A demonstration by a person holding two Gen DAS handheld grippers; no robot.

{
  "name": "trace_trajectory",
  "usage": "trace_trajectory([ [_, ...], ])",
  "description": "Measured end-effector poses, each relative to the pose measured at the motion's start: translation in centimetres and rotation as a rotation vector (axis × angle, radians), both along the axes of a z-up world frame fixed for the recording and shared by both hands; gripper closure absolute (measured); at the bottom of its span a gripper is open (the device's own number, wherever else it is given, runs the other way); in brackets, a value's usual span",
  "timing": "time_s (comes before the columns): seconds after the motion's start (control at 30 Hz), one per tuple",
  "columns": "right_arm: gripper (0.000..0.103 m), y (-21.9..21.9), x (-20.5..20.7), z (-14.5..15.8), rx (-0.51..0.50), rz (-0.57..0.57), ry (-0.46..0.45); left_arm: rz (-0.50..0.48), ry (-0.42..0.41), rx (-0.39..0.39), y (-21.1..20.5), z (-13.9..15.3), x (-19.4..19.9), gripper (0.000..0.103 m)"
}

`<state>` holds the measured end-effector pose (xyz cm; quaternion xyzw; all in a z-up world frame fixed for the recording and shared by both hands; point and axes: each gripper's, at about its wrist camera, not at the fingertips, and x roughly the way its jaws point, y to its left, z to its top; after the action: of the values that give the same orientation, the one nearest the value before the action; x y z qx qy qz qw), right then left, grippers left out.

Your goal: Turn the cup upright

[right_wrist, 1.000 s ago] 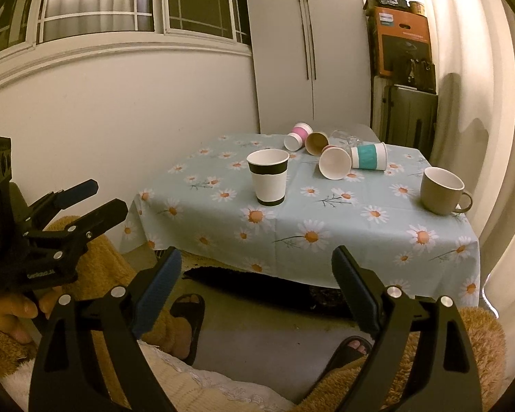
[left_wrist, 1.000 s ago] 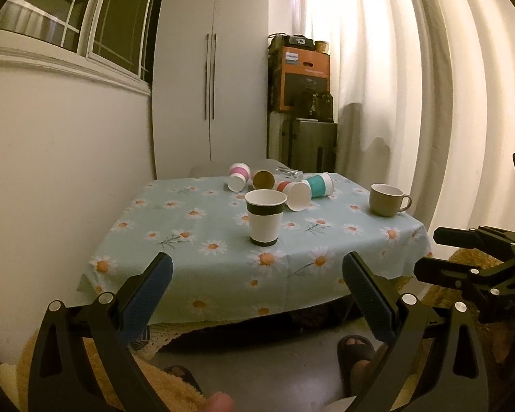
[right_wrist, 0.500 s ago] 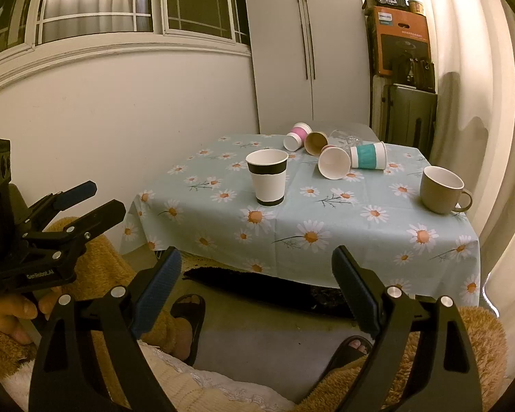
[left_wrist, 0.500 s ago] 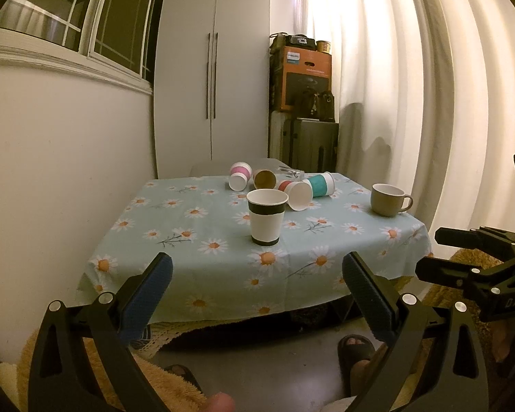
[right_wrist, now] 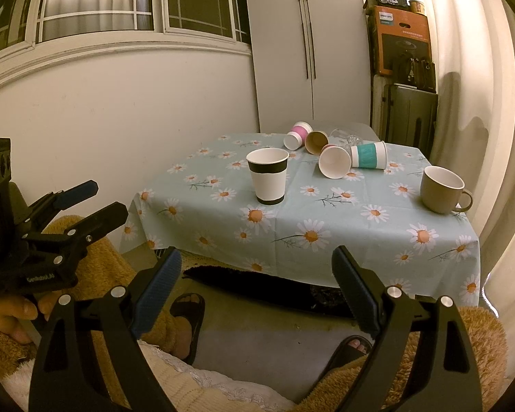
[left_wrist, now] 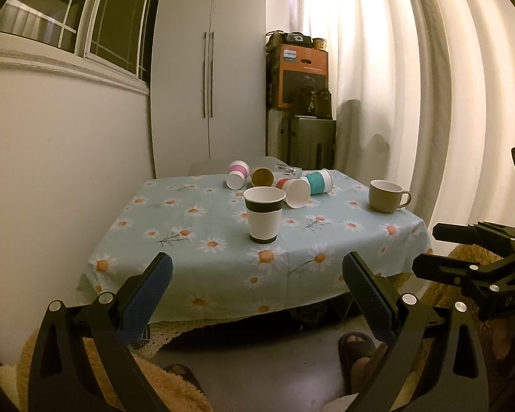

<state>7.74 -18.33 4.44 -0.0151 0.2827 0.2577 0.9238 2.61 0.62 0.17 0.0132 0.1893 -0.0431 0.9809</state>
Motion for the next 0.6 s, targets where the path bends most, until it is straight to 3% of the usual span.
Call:
trace_trajectory([
  [0.6,0.015,0.02,0.02,0.04,-0.001,0.001,0.001,-0.002,0.002,0.001,-0.06,0.02,0.13,0.006],
])
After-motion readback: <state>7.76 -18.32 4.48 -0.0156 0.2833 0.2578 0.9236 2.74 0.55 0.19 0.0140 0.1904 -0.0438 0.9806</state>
